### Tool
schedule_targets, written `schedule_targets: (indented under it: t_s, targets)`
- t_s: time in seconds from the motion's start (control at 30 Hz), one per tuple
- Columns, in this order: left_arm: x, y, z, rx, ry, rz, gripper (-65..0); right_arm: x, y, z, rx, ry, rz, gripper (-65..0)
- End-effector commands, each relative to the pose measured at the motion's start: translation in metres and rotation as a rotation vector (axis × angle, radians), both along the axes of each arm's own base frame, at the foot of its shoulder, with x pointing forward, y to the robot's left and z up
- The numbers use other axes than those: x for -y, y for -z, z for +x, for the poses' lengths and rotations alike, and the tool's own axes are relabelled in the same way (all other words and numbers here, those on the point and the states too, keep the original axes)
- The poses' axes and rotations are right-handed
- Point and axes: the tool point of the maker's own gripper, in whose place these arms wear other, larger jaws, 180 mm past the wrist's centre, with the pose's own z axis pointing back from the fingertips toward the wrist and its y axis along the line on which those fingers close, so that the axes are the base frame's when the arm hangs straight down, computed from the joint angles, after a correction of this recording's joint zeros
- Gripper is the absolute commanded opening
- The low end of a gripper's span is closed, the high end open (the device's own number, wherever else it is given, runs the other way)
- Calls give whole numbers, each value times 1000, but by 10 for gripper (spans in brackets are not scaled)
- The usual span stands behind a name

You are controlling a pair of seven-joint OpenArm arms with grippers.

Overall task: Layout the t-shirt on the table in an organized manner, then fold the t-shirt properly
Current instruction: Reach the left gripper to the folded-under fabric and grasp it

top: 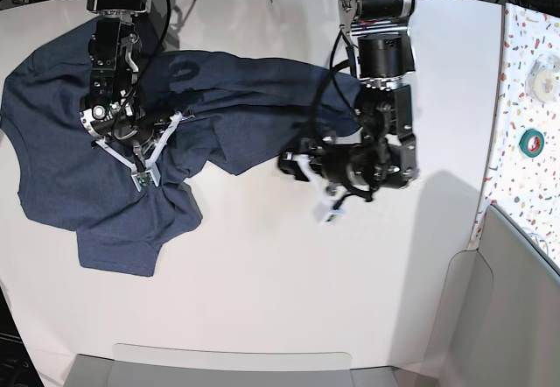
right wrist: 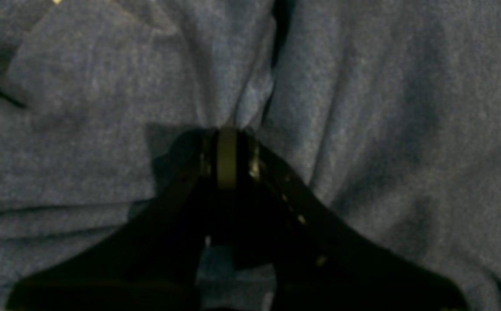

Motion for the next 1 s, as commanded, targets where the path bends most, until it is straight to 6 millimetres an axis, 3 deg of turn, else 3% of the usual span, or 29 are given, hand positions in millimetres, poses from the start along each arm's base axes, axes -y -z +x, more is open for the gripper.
schedule_targets:
  t_s: [0.0,0.07,0.17,0.33,0.63,0.83,0.9,0.97]
  targets:
    - [2,3,-1,-10,28,33,-401,10,12,-17,-91,18,-48,-650]
    - [15,6,-4,-14,47,18,-401,10,12,-17,-91,18,-48,-650]
    - [20,10,-6,-26,57,13,-401,10,12,-17,-91,18,-48,-650]
    - [31,8,0,-22,82,3,-401,10,12,-17,-91,18,-48,-650]
    - [71,11,9,-51,87,-137,-401,10,11,-17,-89,18,-47,-650]
    - [85,16,0,-70,119,-158,-402,11,10,-16,-88,18,-50,-650]
    - [88,18,-5,-74,143,-145,-424,12,10,-16,-88,18,-51,-650]
    - [95,20,-12,-71,186,-126,-501,12,10,-16,-86,18,-51,-650]
